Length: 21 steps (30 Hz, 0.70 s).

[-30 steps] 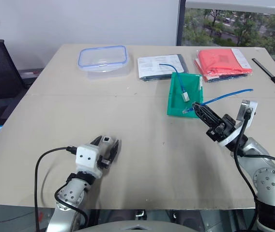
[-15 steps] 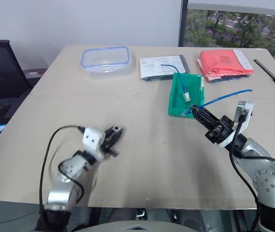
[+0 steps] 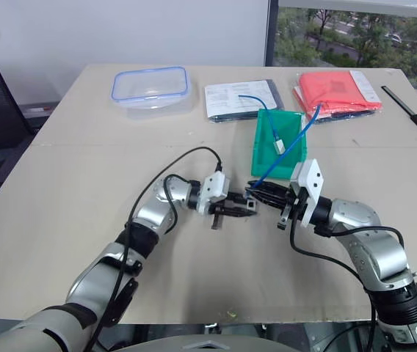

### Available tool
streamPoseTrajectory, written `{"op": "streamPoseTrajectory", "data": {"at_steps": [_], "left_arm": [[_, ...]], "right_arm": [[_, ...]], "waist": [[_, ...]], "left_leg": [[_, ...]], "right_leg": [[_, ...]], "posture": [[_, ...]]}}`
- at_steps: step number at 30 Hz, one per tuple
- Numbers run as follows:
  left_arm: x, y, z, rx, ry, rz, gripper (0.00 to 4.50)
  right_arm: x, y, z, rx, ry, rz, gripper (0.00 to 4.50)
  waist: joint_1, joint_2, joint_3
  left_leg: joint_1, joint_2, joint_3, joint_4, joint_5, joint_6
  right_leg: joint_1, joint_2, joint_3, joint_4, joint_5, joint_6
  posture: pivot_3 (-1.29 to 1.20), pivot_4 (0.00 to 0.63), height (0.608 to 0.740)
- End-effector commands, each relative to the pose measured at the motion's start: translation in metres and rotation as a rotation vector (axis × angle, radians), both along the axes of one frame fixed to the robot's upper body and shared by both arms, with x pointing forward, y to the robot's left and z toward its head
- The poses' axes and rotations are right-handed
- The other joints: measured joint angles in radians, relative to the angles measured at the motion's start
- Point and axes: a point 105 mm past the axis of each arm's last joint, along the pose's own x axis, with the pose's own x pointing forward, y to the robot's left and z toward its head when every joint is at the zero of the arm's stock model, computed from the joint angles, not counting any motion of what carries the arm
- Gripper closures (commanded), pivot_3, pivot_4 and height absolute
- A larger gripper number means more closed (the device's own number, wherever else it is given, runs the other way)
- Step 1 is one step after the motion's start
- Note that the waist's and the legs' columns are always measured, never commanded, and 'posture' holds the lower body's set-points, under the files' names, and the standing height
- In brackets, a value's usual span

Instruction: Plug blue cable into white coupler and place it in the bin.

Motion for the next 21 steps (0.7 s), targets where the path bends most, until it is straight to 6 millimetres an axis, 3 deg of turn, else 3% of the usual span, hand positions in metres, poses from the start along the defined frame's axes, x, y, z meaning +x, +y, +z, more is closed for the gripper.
{"op": "streamPoseTrajectory", "data": {"at_steps": [1, 6, 21], "left_arm": [[0.001, -0.003, 0.002, 0.011, -0.026, -0.069, 3.96], [0.004, 0.000, 0.003, 0.026, -0.025, -0.087, 3.96], [0.006, 0.002, 0.000, 0.026, -0.018, -0.085, 3.96]], "right_arm": [[0.004, 0.004, 0.001, -0.044, -0.091, 0.019, 4.50], [-0.002, -0.002, -0.017, -0.139, -0.101, 0.061, 4.50], [-0.006, -0.010, -0.017, -0.184, -0.103, 0.094, 4.50]], "waist": [[0.000, 0.000, 0.000], [0.000, -0.001, 0.000], [-0.001, -0.002, 0.001]], "left_leg": [[0.000, 0.001, 0.000, 0.000, 0.000, 0.000], [-0.001, 0.001, -0.001, 0.002, 0.000, 0.000], [-0.001, 0.001, -0.001, 0.004, 0.000, 0.000]], "right_leg": [[0.000, 0.000, -0.001, 0.000, 0.000, 0.000], [0.000, -0.001, -0.001, 0.000, 0.000, 0.000], [0.000, -0.002, -0.001, 0.004, 0.000, 0.000]], "posture": [[0.00, 0.150, 0.736], [0.00, 0.150, 0.736], [0.00, 0.150, 0.736]]}}
